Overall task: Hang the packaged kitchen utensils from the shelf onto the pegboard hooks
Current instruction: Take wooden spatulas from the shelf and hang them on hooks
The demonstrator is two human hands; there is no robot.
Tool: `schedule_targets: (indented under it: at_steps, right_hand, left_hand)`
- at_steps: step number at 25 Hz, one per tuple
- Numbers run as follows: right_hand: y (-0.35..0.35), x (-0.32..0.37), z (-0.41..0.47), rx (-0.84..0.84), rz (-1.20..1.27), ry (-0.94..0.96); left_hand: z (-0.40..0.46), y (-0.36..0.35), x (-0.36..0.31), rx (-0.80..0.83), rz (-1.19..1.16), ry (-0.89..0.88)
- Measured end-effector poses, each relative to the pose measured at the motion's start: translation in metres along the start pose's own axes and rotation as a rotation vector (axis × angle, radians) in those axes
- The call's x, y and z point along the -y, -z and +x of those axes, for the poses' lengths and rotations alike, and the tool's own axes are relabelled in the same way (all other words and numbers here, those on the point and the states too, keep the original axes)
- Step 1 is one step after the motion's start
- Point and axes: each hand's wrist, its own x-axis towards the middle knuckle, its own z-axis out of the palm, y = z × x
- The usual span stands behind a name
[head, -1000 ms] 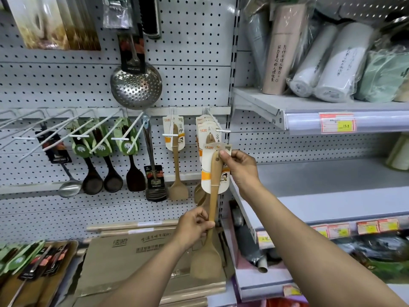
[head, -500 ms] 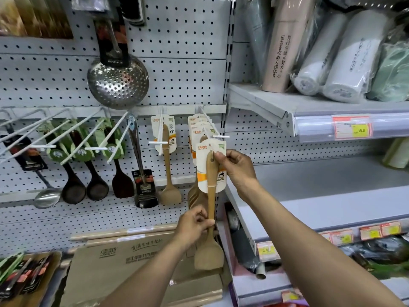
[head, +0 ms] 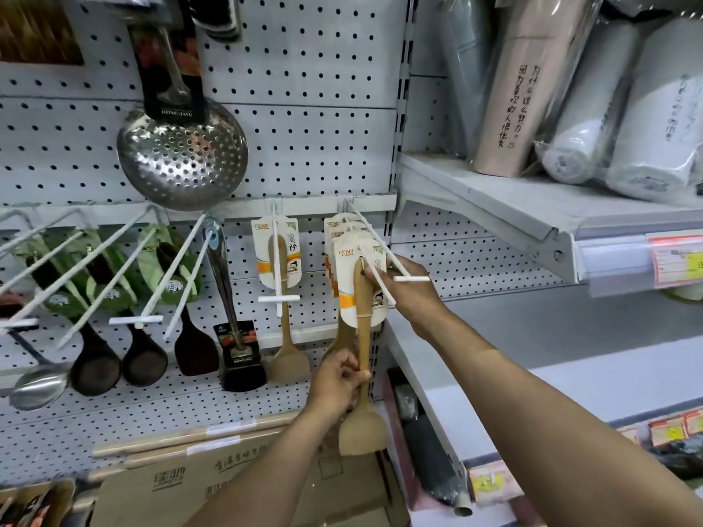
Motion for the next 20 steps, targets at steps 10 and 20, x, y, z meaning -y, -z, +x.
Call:
schedule_targets:
  at_steps: [10, 20]
  right_hand:
    - [0.01, -0.012, -0.008, -0.017, -0.157, -0.095]
    - [0.016, 0.057, -0.15, 0.206, -1.172, 0.187]
  left_hand:
    - [-0.005, -0.002, -0.006, -0.046, 0.113, -0.03]
    - [-0.172, 0.09, -0.088, -0.22, 0.815, -0.244]
